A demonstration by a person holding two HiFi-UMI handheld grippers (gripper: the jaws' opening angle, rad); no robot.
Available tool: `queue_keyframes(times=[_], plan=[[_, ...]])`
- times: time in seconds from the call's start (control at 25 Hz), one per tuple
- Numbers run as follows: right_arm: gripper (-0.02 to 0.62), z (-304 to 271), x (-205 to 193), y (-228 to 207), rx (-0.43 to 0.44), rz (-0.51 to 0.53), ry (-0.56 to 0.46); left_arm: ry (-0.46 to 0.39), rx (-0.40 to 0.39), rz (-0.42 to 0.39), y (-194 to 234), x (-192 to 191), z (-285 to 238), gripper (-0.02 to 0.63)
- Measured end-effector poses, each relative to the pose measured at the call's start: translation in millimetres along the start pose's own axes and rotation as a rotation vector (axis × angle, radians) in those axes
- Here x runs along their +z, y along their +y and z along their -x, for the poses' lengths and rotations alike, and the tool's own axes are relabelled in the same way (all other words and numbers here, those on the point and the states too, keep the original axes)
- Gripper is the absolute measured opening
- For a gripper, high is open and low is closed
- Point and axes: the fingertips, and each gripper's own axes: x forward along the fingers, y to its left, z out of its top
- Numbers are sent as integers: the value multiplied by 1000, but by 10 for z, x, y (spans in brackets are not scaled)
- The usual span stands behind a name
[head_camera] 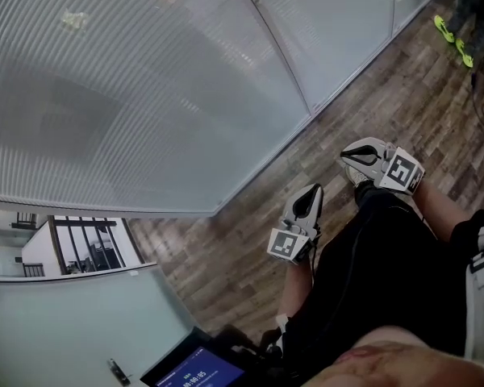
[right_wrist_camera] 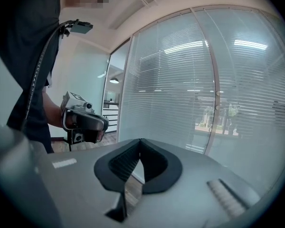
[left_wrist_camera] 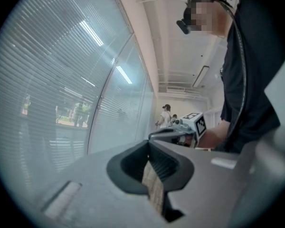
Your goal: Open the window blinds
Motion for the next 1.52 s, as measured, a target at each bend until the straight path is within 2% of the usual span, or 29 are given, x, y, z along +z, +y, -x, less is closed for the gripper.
queue_keyframes(times=[0.4, 0.56, 0.68, 0.84, 1.08, 1.36, 1.52], plan=[[5, -150, -73, -524, 20, -9, 0, 29, 18, -13, 381, 60, -457, -2], [5, -157, -3, -771, 21, -3, -8, 26, 19, -26, 459, 133, -639, -2], [5, -212, 58, -992, 22, 0, -16, -7, 33, -58, 625, 128, -750, -2], [5, -253, 104, -1235, 29, 6, -30, 23, 43, -41, 720, 237, -939, -2], [5, -280, 58, -1448, 30, -13, -29, 59, 55, -43, 823, 363, -1115, -2], [5, -373, -126, -1781, 51, -13, -52, 37, 79, -85, 1078, 220, -1395, -2], [5, -411, -157, -2087, 49, -31, -54, 35, 100, -68, 1199, 272, -1569, -2]])
